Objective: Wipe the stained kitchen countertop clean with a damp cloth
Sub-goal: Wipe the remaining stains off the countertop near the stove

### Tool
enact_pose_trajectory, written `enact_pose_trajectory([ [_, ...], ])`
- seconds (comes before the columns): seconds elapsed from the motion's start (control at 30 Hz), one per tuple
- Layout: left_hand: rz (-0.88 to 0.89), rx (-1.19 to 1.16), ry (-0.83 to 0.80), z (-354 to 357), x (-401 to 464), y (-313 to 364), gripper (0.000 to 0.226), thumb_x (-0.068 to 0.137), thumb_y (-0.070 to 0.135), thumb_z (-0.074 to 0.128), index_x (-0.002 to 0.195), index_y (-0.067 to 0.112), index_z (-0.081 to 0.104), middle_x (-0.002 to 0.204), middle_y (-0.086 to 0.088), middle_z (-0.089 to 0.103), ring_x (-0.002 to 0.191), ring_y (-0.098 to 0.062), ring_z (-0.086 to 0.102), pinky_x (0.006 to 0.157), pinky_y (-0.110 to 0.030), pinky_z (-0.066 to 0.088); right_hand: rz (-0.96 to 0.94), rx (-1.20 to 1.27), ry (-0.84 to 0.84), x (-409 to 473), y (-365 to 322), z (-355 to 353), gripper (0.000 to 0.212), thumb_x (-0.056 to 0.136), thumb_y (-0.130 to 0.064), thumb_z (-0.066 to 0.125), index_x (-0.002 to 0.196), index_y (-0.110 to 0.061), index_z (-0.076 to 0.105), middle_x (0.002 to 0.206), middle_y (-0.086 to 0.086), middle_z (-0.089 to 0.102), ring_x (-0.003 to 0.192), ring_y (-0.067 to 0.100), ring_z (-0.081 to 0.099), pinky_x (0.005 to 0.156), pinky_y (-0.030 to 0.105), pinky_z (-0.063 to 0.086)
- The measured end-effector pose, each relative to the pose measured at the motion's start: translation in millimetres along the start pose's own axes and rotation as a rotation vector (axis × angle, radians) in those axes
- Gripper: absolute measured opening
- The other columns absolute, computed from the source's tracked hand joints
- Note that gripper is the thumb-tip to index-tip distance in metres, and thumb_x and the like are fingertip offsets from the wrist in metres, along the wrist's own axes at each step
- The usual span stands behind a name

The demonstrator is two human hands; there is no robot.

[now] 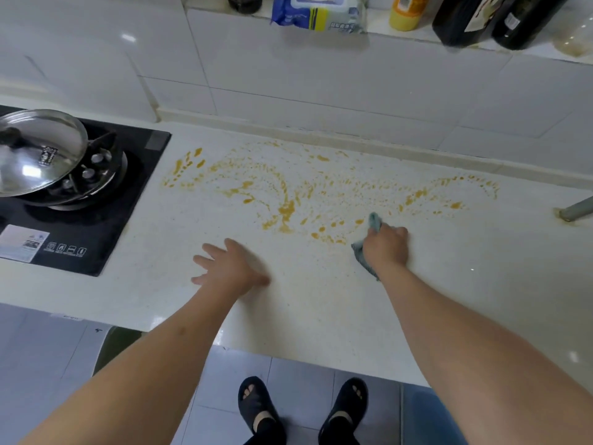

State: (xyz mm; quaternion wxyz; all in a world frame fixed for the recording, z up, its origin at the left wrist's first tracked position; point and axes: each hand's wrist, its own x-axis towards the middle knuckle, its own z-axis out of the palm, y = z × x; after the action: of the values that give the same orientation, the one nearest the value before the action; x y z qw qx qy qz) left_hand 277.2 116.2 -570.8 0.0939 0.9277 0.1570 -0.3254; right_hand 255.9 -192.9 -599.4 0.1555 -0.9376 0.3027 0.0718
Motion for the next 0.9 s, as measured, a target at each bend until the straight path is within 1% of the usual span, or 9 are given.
enact_pose_trajectory([
  [0.17,-0.037,0.008,0.003,5,6,7,0.142,0.052,0.063,0.090,0.158,0.020,0.006,0.165,-0.020,-0.008,0.150,-0.053,-0.002,0.111,-0.074,0.025,0.041,0.095,0.000,17,-50,10,0.046,0.101,-0.025,0.047,0.146,-0.015,0.046,0.143,0.007,0.043,0.123,0.030,0.040,0.097,0.032,0.044],
  [0.23,-0.037,0.021,-0.004,5,9,7,0.143,0.053,0.062,0.090,0.159,0.020,0.004,0.165,-0.021,-0.009,0.150,-0.053,-0.003,0.111,-0.074,0.025,-0.040,0.058,-0.012,4,-68,25,0.050,0.100,-0.029,0.050,0.148,-0.016,0.044,0.143,0.007,0.042,0.127,0.030,0.042,0.105,0.035,0.037],
  [0.33,-0.023,0.021,-0.014,4,8,7,0.144,0.055,0.063,0.090,0.160,0.019,0.002,0.166,-0.023,-0.010,0.150,-0.055,-0.003,0.111,-0.075,0.025,-0.127,0.073,-0.053,-23,-90,46,0.053,0.100,-0.033,0.049,0.152,-0.034,0.039,0.138,0.003,0.042,0.127,0.031,0.038,0.107,0.043,0.033],
  [0.43,-0.020,0.014,-0.011,2,6,6,0.143,0.055,0.063,0.092,0.159,0.017,0.005,0.165,-0.024,-0.009,0.150,-0.055,-0.002,0.111,-0.075,0.026,-0.365,0.045,-0.121,-48,-88,56,0.054,0.099,-0.031,0.052,0.150,-0.046,0.042,0.132,-0.004,0.044,0.123,0.028,0.036,0.102,0.041,0.031],
  [0.53,-0.012,0.013,-0.018,1,7,6,0.144,0.055,0.062,0.092,0.159,0.016,0.004,0.165,-0.025,-0.009,0.150,-0.056,-0.003,0.111,-0.075,0.026,-0.569,0.066,-0.158,-53,-41,48,0.051,0.098,-0.021,0.058,0.141,-0.048,0.055,0.133,-0.007,0.048,0.121,0.026,0.038,0.106,0.039,0.036],
  [0.63,-0.013,0.015,-0.020,2,9,6,0.145,0.053,0.063,0.091,0.160,0.018,0.004,0.165,-0.025,-0.009,0.150,-0.057,-0.004,0.111,-0.076,0.025,-0.443,0.058,-0.048,-28,9,33,0.053,0.098,-0.015,0.059,0.140,-0.047,0.056,0.135,-0.003,0.049,0.122,0.033,0.042,0.108,0.044,0.039],
  [0.7,-0.016,0.018,-0.015,4,11,7,0.148,0.052,0.064,0.091,0.161,0.018,0.002,0.166,-0.025,-0.009,0.149,-0.057,-0.004,0.110,-0.077,0.024,-0.291,0.045,0.009,-10,13,28,0.051,0.098,-0.019,0.053,0.141,-0.047,0.054,0.136,0.003,0.049,0.123,0.037,0.042,0.107,0.049,0.039],
  [0.8,-0.018,0.020,-0.020,6,13,9,0.150,0.052,0.062,0.091,0.162,0.017,-0.001,0.166,-0.027,-0.012,0.149,-0.060,-0.006,0.109,-0.079,0.021,-0.012,0.169,0.051,4,-26,32,0.043,0.097,-0.035,0.047,0.139,-0.043,0.053,0.128,0.004,0.047,0.123,0.037,0.043,0.105,0.053,0.038],
  [0.9,-0.019,0.023,-0.024,6,14,8,0.151,0.052,0.062,0.091,0.162,0.018,-0.003,0.166,-0.027,-0.013,0.149,-0.060,-0.006,0.108,-0.080,0.021,-0.017,0.235,-0.005,-6,-78,52,0.043,0.098,-0.037,0.048,0.141,-0.040,0.051,0.131,0.003,0.046,0.123,0.035,0.041,0.108,0.050,0.033],
])
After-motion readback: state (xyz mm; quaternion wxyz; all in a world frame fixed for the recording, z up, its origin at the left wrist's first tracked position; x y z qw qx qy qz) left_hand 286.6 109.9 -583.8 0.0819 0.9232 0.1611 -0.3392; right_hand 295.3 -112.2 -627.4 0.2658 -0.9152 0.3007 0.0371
